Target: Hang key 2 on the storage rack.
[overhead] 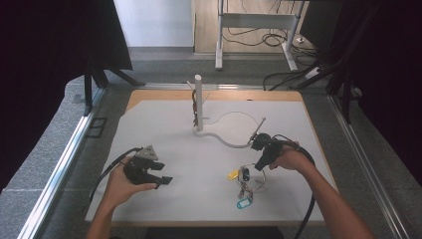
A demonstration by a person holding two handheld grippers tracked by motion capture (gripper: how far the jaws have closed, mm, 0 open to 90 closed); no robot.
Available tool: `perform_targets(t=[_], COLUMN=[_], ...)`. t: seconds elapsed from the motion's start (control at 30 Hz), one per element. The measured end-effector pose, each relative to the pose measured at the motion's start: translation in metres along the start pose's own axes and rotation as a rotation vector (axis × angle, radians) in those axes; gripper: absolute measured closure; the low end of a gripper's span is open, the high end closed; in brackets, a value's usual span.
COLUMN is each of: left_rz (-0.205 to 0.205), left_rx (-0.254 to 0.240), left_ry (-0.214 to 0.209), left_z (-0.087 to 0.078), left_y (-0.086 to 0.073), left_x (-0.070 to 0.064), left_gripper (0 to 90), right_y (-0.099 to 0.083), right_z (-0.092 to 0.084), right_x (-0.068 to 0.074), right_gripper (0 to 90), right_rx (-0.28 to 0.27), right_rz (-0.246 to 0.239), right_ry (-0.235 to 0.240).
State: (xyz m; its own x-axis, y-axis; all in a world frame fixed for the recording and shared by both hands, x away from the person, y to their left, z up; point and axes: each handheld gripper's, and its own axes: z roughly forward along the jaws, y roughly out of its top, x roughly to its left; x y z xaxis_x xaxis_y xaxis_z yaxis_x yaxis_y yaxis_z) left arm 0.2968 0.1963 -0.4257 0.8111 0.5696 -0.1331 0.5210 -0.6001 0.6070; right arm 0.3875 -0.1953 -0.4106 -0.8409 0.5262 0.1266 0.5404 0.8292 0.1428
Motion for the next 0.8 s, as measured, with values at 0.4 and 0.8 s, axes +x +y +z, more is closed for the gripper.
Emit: perform_targets(t=[0.4, 0.8], left_rz=[-0.004, -0.002], left_rx=[0.003, 0.005], left_ry=[-0.005, -0.006], left_z=[0.001, 0.001], left_y=[0.0, 0.0], left_x=[-0.001, -0.001], left_gripper=[38.4, 38.3], right_y=[0.005, 0.013], right_z=[-0.029, -0.053], right_x=[-0.001, -0.004], right_gripper=[87.3, 87.4], right_rx=[-0.028, -0.079], right_rz=[0.003, 0.014], right_ry=[-0.008, 0.003])
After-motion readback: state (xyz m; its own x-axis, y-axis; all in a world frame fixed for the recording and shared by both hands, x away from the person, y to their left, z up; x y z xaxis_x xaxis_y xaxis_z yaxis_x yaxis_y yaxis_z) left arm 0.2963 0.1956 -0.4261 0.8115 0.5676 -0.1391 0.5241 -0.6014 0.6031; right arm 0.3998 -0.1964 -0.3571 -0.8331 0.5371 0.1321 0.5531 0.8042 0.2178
